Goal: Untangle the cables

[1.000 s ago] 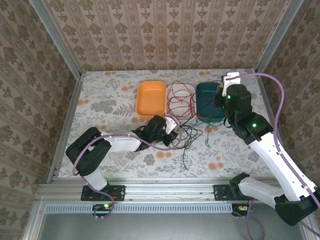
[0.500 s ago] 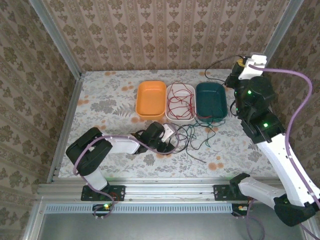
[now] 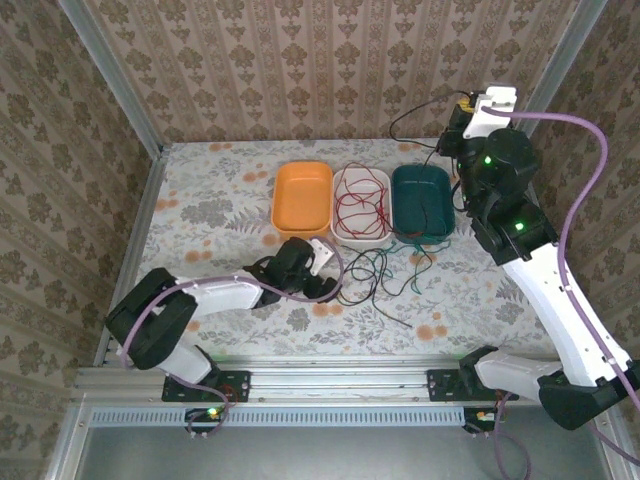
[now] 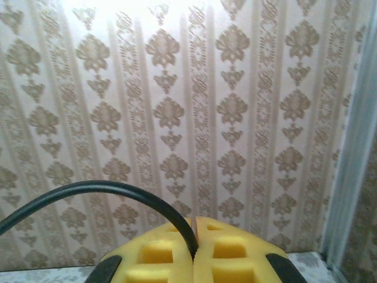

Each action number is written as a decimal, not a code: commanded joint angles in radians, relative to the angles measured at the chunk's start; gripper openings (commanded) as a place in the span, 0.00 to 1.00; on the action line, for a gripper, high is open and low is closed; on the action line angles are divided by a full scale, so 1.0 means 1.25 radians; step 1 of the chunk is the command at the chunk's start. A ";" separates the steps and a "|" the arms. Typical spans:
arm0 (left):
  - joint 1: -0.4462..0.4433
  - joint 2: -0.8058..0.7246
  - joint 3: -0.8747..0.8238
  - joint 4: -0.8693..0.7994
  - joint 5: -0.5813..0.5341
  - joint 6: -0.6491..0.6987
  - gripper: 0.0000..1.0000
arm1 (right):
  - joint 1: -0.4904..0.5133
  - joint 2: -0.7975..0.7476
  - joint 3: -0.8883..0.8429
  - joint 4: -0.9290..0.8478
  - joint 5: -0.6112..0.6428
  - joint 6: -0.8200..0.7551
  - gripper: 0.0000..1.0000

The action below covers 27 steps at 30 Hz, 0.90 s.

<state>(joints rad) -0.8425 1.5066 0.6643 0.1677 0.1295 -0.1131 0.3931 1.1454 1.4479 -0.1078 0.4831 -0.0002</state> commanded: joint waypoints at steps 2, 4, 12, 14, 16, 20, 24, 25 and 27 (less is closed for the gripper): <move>0.016 -0.043 0.063 0.002 0.102 -0.005 0.83 | -0.007 -0.067 -0.012 -0.002 -0.186 0.007 0.04; 0.025 -0.042 0.091 0.003 0.141 -0.004 0.83 | -0.008 -0.101 -0.017 -0.003 -0.267 0.006 0.04; 0.056 -0.040 0.144 0.024 0.212 -0.008 0.84 | 0.002 -0.112 0.042 -0.195 -0.358 -0.055 0.04; 0.066 -0.043 0.137 0.037 0.212 -0.018 0.84 | 0.005 -0.081 0.029 -0.232 -0.173 -0.049 0.03; 0.072 -0.044 0.130 0.038 0.204 -0.024 0.84 | 0.006 -0.049 0.009 -0.260 0.005 -0.041 0.01; 0.074 -0.048 0.108 0.038 0.175 -0.033 0.84 | 0.001 -0.055 -0.068 -0.206 0.166 -0.018 0.01; 0.073 -0.051 0.087 0.051 0.137 -0.049 0.84 | -0.002 -0.059 -0.108 -0.105 0.131 -0.011 0.02; 0.074 -0.050 0.081 0.056 0.130 -0.053 0.84 | -0.004 -0.047 -0.101 -0.097 0.130 -0.011 0.02; 0.073 -0.044 0.075 0.063 0.100 -0.067 0.84 | -0.005 -0.015 -0.076 -0.081 0.131 -0.016 0.02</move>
<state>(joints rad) -0.7517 1.4662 0.7750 0.2127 0.3084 -0.1585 0.3923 1.1091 1.2980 -0.3180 0.5816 -0.0265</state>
